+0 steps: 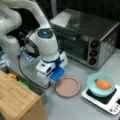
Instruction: Pick up the pan. Place the pan on the table. Pick up the bowl. Place the bowl on the stove.
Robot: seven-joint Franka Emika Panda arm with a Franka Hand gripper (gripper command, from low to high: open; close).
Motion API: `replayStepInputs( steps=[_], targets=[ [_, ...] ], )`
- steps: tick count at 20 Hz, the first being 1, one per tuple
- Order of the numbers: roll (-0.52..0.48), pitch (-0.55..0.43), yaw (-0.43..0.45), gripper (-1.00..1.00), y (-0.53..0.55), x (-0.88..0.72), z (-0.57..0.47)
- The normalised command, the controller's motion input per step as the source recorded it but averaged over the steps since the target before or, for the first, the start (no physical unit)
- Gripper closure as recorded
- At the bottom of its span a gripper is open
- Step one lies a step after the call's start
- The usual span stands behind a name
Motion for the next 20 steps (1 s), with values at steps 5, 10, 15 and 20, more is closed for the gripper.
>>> replayStepInputs(
  steps=[5, 10, 15, 20],
  targets=[
    [-0.012, -0.182, 0.007, -1.00, 0.03, -0.27, -0.12],
    [-0.004, -0.196, 0.011, -1.00, 0.01, -0.24, -0.09],
    [0.015, -0.201, 0.014, -1.00, 0.01, -0.23, -0.09],
    [0.012, -0.185, 0.016, 1.00, 0.01, -0.21, -0.07]
  ],
)
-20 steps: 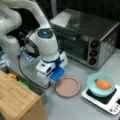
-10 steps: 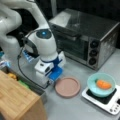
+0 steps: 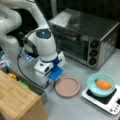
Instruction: Pick up the pan. Place the pan on the table. Pick up the bowl. Place the bowl on the stove.
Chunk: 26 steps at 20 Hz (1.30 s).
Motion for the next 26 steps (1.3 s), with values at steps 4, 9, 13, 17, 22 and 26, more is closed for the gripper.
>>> replayStepInputs(
  steps=[4, 9, 13, 17, 22, 26],
  targets=[
    [-0.002, -0.175, 0.022, 1.00, 0.02, -0.18, -0.06],
    [0.000, -0.166, 0.021, 1.00, 0.02, -0.15, -0.05],
    [-0.005, -0.164, 0.013, 1.00, 0.04, -0.13, -0.04],
    [-0.007, -0.168, 0.009, 1.00, 0.06, -0.11, -0.05],
    [-0.008, -0.166, 0.002, 1.00, 0.05, -0.10, -0.06],
    [-0.004, -0.165, -0.003, 1.00, 0.04, -0.10, -0.07]
  ],
)
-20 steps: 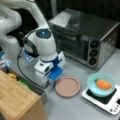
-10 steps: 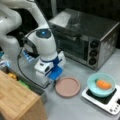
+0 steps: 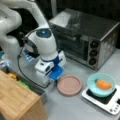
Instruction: Pick up the pan. Place the pan on the table. Pick up the bowl. Place the bowl on the stove.
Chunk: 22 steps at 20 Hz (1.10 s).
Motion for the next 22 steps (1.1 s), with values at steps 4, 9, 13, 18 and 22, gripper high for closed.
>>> replayStepInputs(
  steps=[4, 9, 13, 18, 22],
  targets=[
    [0.003, -0.155, -0.002, 1.00, 0.02, -0.10, -0.05],
    [0.018, -0.139, 0.001, 1.00, 0.00, -0.10, 0.05],
    [0.051, -0.110, -0.002, 1.00, -0.01, -0.15, 0.13],
    [0.067, -0.058, -0.012, 1.00, -0.01, -0.19, 0.12],
    [0.085, -0.008, -0.020, 1.00, 0.00, -0.13, 0.09]
  ],
)
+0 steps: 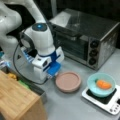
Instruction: Pick up the pan. Place the pan on the table. Pick up the bowl. Place the bowl on the stove.
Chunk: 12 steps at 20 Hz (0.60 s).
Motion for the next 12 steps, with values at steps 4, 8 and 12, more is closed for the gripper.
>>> replayStepInputs(
  steps=[4, 8, 12],
  targets=[
    [0.100, 0.014, -0.027, 1.00, 0.01, -0.09, 0.11],
    [0.114, 0.022, -0.033, 1.00, 0.01, -0.08, 0.24],
    [0.127, 0.029, -0.037, 1.00, -0.01, -0.06, 0.38]
  ],
)
